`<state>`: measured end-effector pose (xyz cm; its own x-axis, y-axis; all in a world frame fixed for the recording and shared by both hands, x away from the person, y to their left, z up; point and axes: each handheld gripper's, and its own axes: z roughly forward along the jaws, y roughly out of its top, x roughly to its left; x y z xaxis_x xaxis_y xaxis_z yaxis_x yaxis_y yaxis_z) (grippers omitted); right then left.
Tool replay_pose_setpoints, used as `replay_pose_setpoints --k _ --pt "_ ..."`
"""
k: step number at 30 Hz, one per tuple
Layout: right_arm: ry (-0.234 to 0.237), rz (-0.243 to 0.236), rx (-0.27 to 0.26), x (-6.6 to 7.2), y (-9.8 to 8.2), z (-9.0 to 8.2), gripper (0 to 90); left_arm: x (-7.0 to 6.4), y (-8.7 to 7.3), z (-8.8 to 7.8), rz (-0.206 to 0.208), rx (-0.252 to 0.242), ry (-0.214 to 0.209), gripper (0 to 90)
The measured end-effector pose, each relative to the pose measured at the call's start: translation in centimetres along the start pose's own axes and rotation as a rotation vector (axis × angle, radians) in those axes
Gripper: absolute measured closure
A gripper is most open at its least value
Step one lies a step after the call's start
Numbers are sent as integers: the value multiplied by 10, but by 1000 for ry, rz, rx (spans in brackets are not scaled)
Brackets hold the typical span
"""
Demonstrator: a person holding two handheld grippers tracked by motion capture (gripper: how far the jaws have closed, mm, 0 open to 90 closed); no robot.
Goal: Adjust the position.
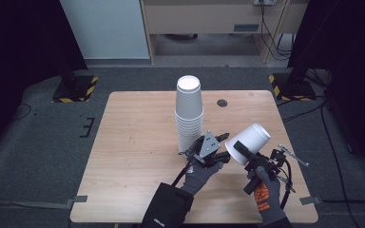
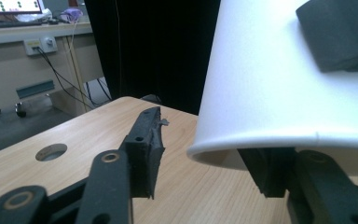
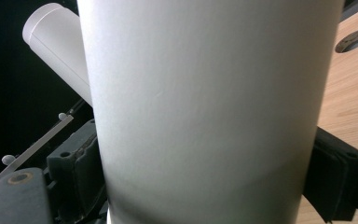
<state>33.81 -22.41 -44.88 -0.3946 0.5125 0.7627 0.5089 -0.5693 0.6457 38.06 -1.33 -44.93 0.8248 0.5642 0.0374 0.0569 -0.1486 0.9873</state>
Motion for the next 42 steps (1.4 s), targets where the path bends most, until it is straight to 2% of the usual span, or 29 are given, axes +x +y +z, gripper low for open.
replay_pose_setpoints --k 10,16,21,42 --pt "18 14 32 1 -5 4 136 -1 -3 -1 43 -11 16 660" --pt "17 10 45 0 -6 6 133 0 -4 -3 44 -19 13 748" --pt "25 25 50 -2 -4 5 129 0 -6 -7 51 -21 3 799" --pt "36 -5 48 -1 0 6 105 2 -9 -23 50 -10 -16 832"
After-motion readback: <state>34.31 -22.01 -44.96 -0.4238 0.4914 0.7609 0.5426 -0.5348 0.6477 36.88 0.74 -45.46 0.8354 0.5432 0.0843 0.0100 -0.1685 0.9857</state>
